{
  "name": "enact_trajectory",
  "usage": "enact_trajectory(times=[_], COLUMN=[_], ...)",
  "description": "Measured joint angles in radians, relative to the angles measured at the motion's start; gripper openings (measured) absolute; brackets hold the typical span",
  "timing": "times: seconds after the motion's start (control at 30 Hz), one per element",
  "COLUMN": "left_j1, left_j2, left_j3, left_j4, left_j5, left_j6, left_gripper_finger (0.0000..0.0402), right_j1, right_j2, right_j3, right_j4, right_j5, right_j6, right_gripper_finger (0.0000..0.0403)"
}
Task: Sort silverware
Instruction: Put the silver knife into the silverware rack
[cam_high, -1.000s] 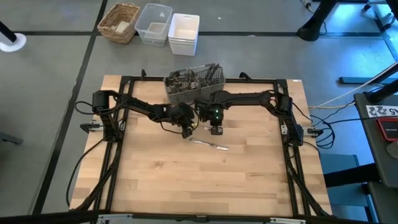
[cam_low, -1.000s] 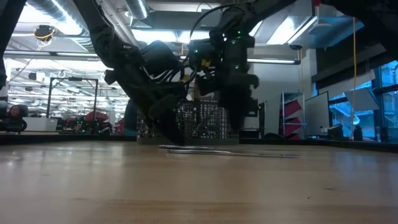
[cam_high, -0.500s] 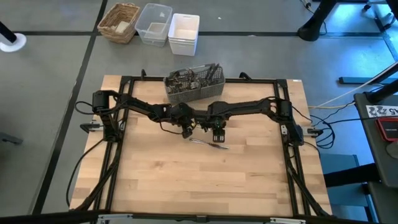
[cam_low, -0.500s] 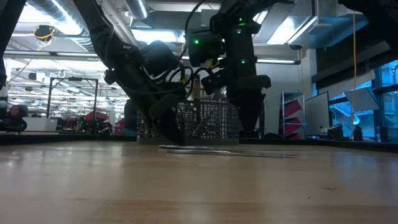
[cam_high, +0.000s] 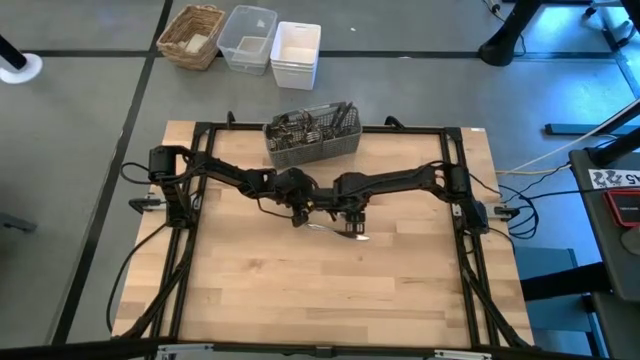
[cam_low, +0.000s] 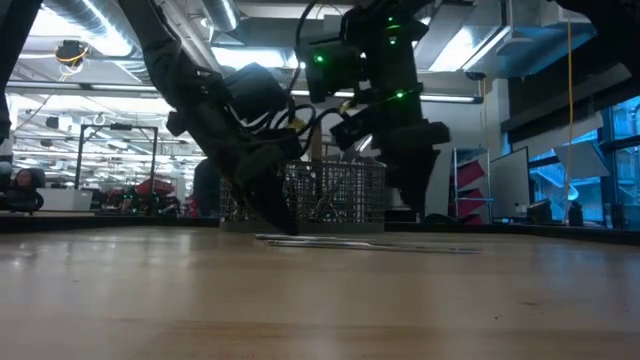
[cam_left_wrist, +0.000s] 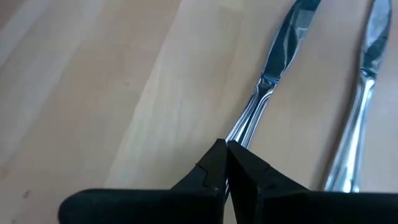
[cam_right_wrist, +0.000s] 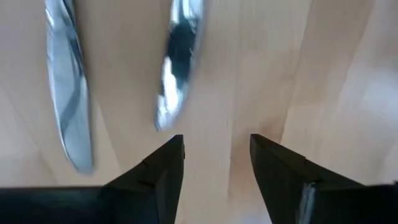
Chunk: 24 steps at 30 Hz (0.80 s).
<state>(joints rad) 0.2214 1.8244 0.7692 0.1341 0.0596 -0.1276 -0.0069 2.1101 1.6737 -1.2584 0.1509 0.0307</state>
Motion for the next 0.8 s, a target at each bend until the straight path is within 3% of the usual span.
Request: enact_trajectory(times=[0.23,0.57,0.8], left_j1=[-0.002,0.001,0.001], left_j2=[0.001,0.001,0.001], left_j3=[0.000,0.000,0.000], left_j4=[0.000,-0.002,-0.002], left_j5=[0.019,0.023,0.022], left_j6=[0.016,0.012,0.025], left_gripper_finger=[0.0005,0.0005,0.0005], right_j1=[0.002,-0.093,-0.192], right_j2=[-0.032,-0.063,-0.161], right_j3=[0.000,-0.007,-0.226], right_j4=[-0.112,-0.228,-0.085], right_j5=[0.024,0.034,0.061], right_j6=[-0.032,-0.038,-0.004], right_gripper_finger=[0.0186,0.0186,0.0186])
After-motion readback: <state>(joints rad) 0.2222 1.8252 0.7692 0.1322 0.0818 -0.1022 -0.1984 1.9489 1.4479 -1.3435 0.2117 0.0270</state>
